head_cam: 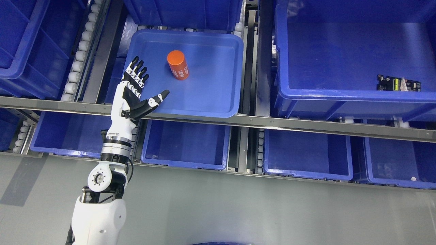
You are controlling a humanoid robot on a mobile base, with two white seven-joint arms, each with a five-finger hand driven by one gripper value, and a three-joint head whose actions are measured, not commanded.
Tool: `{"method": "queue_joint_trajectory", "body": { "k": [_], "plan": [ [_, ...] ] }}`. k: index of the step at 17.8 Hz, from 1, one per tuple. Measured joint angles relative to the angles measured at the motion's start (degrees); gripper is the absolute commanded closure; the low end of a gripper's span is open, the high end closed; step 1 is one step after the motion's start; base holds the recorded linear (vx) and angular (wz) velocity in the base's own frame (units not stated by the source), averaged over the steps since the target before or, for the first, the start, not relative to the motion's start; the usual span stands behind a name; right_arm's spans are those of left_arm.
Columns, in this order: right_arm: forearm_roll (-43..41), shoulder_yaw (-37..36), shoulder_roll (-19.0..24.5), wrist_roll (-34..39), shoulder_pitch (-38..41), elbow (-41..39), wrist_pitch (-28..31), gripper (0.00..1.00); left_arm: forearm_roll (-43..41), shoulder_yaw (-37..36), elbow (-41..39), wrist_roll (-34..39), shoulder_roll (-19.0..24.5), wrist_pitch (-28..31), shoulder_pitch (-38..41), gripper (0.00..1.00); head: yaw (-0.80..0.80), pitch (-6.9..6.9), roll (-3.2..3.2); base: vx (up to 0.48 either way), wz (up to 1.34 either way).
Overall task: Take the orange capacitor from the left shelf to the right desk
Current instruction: 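Reach the left hand toward the orange capacitor in the blue bin, then close the left hand fingers around the orange capacitor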
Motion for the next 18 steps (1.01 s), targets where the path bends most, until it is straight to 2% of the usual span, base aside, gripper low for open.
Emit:
{"method": "queue_joint_trajectory", "body": {
  "k": [8,14,18],
  "plan": [
    [0.0,0.0,0.0,0.0,0.0,0.0,0.0,0.00,-0.2,-0.2,0.5,0.0,0.0,0.1,-1.6,0.00,0.00,0.00,0.00,0.000,0.00],
    [0.0,0.0,0.0,0.0,0.0,0.0,0.0,0.00,-3.1,-0.3,5.8,-0.2,0.0,0.2,-9.4,0.03,0.00,0.00,0.00,0.000,0.00],
    [0.0,0.0,0.0,0.0,0.0,0.0,0.0,0.00,-4.8,-1.6,10.5,-4.9,0.0,0.1,-13.7,0.04,0.00,0.00,0.00,0.000,0.00]
  ]
}}
